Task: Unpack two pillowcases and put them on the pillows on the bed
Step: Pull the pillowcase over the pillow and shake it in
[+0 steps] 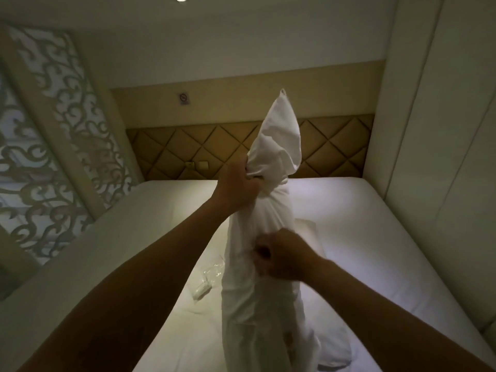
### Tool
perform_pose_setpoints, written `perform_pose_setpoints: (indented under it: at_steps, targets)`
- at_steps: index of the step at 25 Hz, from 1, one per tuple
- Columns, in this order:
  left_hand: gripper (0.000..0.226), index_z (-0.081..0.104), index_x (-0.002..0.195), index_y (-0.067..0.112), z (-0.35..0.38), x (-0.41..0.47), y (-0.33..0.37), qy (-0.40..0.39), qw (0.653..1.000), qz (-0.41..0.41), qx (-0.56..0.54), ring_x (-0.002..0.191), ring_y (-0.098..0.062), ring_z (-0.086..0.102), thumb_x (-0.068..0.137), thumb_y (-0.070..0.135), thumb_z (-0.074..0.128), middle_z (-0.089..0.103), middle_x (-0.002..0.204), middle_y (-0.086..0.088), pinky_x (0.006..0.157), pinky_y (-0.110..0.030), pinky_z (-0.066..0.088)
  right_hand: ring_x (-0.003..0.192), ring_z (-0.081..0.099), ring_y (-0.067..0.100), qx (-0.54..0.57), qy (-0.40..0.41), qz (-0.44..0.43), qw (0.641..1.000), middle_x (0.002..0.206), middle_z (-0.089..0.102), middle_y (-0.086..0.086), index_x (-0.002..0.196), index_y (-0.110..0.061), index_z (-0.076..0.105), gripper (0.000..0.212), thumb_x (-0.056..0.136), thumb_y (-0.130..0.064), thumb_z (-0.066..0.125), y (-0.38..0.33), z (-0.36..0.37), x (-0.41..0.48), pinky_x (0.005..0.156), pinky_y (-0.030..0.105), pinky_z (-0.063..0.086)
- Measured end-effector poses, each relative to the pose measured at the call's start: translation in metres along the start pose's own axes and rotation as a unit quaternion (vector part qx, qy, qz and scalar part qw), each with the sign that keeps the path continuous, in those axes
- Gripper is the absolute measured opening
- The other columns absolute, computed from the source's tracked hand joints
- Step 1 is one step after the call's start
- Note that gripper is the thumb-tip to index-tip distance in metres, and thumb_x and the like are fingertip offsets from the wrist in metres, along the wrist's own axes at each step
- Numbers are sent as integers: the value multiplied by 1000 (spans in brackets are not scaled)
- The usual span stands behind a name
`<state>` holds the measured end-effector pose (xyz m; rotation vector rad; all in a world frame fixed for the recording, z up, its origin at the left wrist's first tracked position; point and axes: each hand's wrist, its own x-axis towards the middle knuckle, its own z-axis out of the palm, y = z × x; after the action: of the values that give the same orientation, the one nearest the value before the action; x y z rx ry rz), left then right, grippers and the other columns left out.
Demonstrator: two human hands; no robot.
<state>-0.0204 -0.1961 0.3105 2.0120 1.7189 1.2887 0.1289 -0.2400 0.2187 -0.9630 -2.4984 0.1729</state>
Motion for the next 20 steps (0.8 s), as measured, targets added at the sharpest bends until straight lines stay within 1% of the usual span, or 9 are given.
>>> perform_pose_setpoints:
  at_steps: [2,4,6,8,9,11,13,16,20]
  targets:
    - [7,56,78,18,-19,-1,13,-10,999,29,-39,58,-11,55,74,14,61,55,64,6,50,-20,44,58,59,19,37,186,33,981,70,65,2,82,-17,65,15,83,-32,62,16,-39,13,58,33,51]
    - [13,62,89,16,-35,-6,23,-48,993,55,-91,71,-17,65,77,11,62,64,76,0,60,-31,57,82,64,23,78,257,32,963,94,66,6,106,-10,63,34,75,-20,71,35,-87,26,72,42,56]
    - [23,63,98,21,-45,-17,26,-97,986,60,-123,85,-8,68,82,4,66,67,90,1,71,-31,60,114,53,23,80,202,29,976,128,54,7,135,-9,46,74,71,-23,81,42,-127,35,98,39,49]
    - [34,61,101,30,-46,-33,17,-154,976,48,-146,88,4,65,85,2,68,66,96,9,74,-21,57,127,37,13,49,121,30,991,145,37,0,149,-15,29,101,68,-30,88,34,-138,38,109,20,31]
    - [37,60,105,32,-41,-45,8,-172,972,38,-153,92,5,64,85,3,70,66,100,12,77,-18,56,124,37,9,31,74,36,996,143,36,-5,148,-21,30,97,70,-34,86,26,-130,35,108,15,29]
    - [37,60,114,30,-23,-70,-19,-182,972,11,-152,99,0,64,84,13,72,66,106,11,84,-19,54,109,55,15,4,-6,56,998,122,56,-5,131,-26,51,63,77,-40,80,14,-98,25,101,27,45]
    - [39,61,122,21,-2,-94,-45,-160,980,-22,-114,103,-10,64,84,24,71,67,112,2,89,-26,55,98,62,20,-14,-55,82,995,102,63,-1,115,-21,61,40,82,-40,74,11,-61,15,88,37,52]
    - [36,59,113,16,22,-122,-74,-149,987,-49,-41,93,-19,65,81,25,70,67,104,0,81,-34,57,129,48,23,-17,-141,163,976,140,51,4,139,-18,48,52,94,-38,62,20,-11,-2,112,41,34]
    - [19,57,90,13,36,-149,-99,-104,993,-45,36,73,-16,58,88,30,64,62,84,0,65,-29,50,118,52,14,107,-35,193,975,126,57,-8,130,-24,57,44,89,-36,69,33,13,-32,110,35,37]
